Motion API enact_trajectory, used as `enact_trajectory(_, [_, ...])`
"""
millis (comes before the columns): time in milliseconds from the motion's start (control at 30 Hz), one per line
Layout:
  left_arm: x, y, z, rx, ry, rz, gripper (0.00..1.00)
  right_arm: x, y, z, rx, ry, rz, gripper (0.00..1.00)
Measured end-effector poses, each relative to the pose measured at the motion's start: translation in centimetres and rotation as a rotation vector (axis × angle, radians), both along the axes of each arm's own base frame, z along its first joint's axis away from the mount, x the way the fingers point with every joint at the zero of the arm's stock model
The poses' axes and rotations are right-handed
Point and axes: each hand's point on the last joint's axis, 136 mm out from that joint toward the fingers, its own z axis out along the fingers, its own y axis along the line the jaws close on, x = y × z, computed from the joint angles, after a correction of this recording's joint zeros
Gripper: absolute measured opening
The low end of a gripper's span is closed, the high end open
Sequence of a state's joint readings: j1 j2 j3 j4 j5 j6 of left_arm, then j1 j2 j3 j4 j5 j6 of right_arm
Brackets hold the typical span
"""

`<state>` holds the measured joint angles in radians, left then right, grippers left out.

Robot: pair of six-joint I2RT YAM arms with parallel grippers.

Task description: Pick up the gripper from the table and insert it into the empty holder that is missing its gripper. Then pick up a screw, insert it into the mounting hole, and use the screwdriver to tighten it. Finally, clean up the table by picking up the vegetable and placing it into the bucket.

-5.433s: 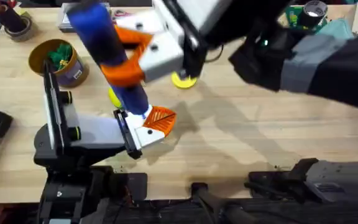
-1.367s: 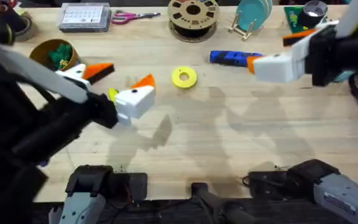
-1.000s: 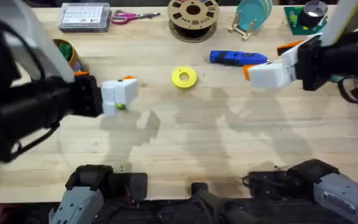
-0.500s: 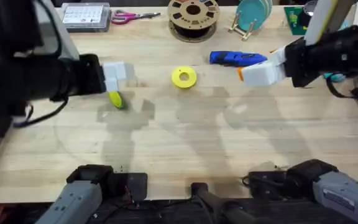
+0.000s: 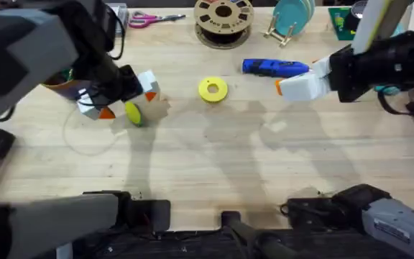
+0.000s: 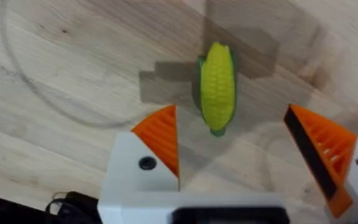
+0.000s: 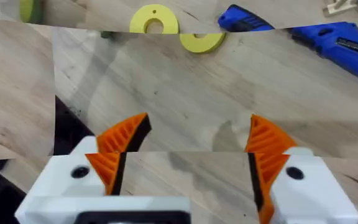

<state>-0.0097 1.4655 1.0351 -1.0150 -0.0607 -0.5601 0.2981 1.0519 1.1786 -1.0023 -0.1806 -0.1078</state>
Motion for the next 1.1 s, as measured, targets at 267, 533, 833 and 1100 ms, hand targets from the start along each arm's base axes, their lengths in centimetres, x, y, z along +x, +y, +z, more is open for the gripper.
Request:
enact_trajectory(267, [1.5,1.4,-3.8,-0.006,0.057,0.109,0.995,0.0,0.0,0.0,0.0,0.0,0.0,0.998])
enact_trajectory(533, [1.4,1.5,-5.2,-0.015,0.104,0.126,0.684,0.0,0.0,0.0,0.0,-0.001,0.0,0.998])
enact_trajectory(833, [1.3,1.5,-5.2,-0.013,0.11,0.119,0.023,0.1,0.0,0.0,0.001,-0.003,0.0,0.998])
enact_trajectory(1100, [1.3,1.5,-4.8,-0.019,0.105,0.122,0.023,0.1,0.0,0.0,0.001,-0.003,0.0,0.997])
